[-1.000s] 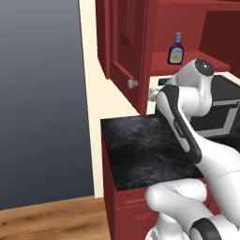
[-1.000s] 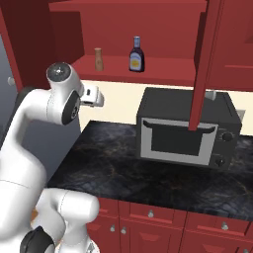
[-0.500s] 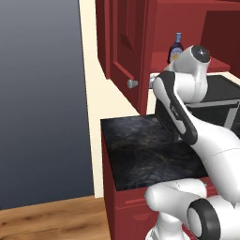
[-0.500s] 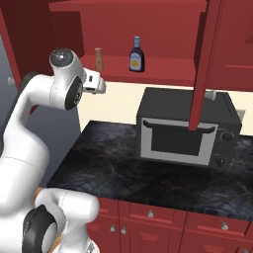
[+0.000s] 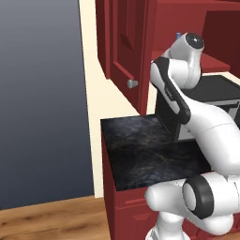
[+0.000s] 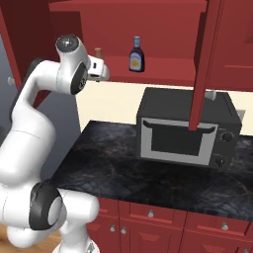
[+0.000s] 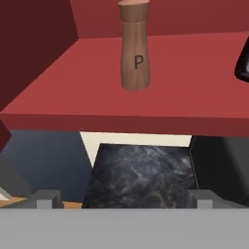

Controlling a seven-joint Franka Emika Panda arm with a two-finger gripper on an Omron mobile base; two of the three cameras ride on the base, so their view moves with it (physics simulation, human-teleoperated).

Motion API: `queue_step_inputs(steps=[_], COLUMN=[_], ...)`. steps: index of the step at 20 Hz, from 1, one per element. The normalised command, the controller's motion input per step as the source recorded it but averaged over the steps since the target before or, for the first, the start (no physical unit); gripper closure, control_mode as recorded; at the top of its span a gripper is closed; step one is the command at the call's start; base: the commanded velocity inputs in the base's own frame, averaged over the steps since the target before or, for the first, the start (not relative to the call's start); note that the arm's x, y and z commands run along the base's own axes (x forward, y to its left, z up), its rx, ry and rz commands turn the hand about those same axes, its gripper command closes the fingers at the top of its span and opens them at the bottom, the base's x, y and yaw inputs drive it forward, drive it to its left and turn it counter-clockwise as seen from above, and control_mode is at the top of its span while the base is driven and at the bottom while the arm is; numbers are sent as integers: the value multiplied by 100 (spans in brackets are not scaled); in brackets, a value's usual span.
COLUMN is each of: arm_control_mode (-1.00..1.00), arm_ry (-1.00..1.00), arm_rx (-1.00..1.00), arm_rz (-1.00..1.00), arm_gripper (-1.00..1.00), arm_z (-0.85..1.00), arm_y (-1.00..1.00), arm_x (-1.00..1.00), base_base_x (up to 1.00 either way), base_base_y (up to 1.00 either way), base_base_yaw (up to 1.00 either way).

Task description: Take 2 condiments from the cabinet and move them on the counter near the stove.Make sure the condiments are lined up with each other, next to each other.

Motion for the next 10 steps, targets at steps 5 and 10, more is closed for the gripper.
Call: queue_step_inputs(steps=[5,10], arm_control_mode=[-100,-100], arm_ry=[-5,-1], arm_rx=[0,0], arm_rz=[0,0], arm_gripper=[-100,-100], arm_z=[20,15], arm_y=[0,0], arm_x=[46,50], base_base_x=[0,0], base_base_y=[0,0], base_base_yaw=[0,0])
